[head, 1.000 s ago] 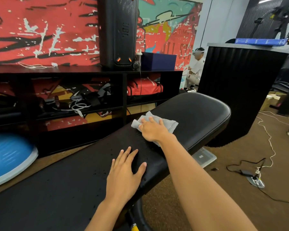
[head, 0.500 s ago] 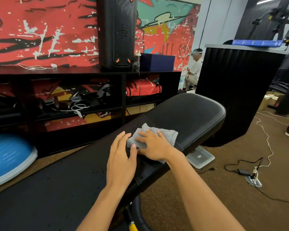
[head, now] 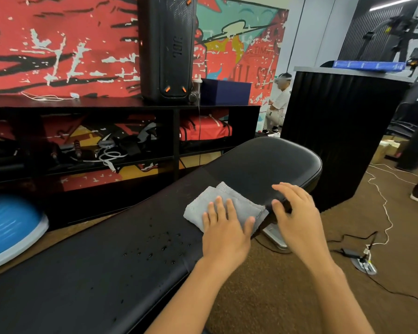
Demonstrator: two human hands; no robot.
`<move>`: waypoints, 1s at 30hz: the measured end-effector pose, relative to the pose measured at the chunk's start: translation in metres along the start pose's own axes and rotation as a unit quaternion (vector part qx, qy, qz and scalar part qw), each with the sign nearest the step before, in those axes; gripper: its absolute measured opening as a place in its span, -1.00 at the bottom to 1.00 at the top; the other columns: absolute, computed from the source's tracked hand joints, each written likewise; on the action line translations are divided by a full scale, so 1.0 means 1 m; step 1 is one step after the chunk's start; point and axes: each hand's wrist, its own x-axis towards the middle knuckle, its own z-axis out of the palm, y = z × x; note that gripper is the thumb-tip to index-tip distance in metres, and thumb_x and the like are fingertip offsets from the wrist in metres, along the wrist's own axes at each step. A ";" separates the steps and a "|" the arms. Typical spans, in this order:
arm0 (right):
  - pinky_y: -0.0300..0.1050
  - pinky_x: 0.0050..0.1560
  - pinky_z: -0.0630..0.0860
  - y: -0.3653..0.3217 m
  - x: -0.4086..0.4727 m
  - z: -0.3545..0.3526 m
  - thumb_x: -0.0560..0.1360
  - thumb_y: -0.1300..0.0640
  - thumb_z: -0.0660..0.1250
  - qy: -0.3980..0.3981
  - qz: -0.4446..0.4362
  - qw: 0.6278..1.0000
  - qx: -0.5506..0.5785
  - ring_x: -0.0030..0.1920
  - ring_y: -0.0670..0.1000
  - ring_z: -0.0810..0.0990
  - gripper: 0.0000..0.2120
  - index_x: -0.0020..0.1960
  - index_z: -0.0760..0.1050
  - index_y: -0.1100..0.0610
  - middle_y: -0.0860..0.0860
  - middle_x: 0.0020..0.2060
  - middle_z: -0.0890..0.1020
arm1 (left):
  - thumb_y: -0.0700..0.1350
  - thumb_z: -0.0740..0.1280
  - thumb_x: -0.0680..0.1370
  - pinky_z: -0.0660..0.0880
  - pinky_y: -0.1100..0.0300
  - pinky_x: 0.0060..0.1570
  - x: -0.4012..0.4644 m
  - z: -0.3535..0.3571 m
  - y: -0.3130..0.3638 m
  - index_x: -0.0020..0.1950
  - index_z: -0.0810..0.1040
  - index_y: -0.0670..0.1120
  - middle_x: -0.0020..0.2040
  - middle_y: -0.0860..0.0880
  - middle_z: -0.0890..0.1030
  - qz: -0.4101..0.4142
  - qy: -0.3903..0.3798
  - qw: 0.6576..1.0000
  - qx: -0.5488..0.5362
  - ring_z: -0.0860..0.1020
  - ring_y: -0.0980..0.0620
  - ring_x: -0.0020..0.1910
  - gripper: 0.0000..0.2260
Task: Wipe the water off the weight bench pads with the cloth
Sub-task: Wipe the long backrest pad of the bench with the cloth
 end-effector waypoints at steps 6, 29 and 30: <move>0.06 0.49 -0.10 0.025 0.006 0.016 0.61 -0.07 0.05 -0.122 -0.002 0.980 -0.159 0.54 0.06 -0.17 -0.51 0.51 0.10 -0.04 0.00 0.55 0.00 | 0.20 -0.14 0.61 -0.28 -0.05 0.44 0.043 -0.009 -0.003 0.53 -0.25 -0.05 0.53 -0.10 -0.30 0.025 -0.048 0.998 0.023 -0.31 -0.13 0.50 -0.40; 0.01 0.43 -0.25 0.027 0.005 0.022 0.60 -0.13 -0.11 -0.145 -0.008 0.968 -0.206 0.44 0.00 -0.37 -0.49 0.53 -0.09 -0.11 -0.03 0.54 -0.18 | -0.11 -0.08 0.65 -0.05 -0.07 0.48 0.134 -0.027 -0.110 0.53 0.01 -0.19 0.55 -0.11 -0.18 -0.033 -0.027 0.999 0.034 -0.18 -0.09 0.53 -0.55; 0.02 0.44 -0.24 0.027 0.005 0.022 0.61 -0.13 -0.11 -0.146 -0.008 0.968 -0.206 0.43 0.00 -0.37 -0.49 0.53 -0.09 -0.11 -0.02 0.54 -0.17 | -0.12 -0.08 0.65 -0.05 -0.06 0.48 0.128 -0.027 -0.113 0.53 0.01 -0.19 0.55 -0.11 -0.17 -0.035 -0.022 0.999 0.032 -0.18 -0.09 0.53 -0.55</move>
